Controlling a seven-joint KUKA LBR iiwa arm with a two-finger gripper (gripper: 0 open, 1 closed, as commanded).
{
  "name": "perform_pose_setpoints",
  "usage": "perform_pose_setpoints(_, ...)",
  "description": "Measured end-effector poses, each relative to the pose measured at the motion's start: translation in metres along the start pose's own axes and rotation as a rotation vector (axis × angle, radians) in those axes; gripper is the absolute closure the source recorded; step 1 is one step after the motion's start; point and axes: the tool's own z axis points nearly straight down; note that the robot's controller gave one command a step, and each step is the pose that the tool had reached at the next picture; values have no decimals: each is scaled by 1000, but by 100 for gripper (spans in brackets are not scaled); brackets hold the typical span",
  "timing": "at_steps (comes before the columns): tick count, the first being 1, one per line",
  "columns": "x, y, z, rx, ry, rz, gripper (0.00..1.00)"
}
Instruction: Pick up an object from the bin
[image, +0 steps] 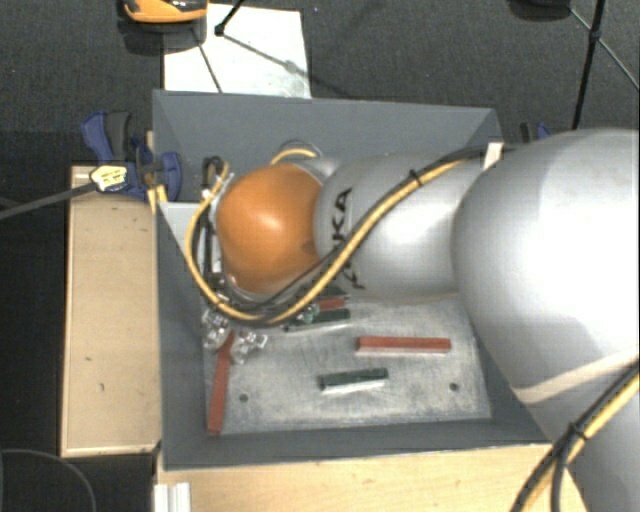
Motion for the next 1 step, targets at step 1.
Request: perform_pose_setpoints(1,0,0,0,0,0,1,100)
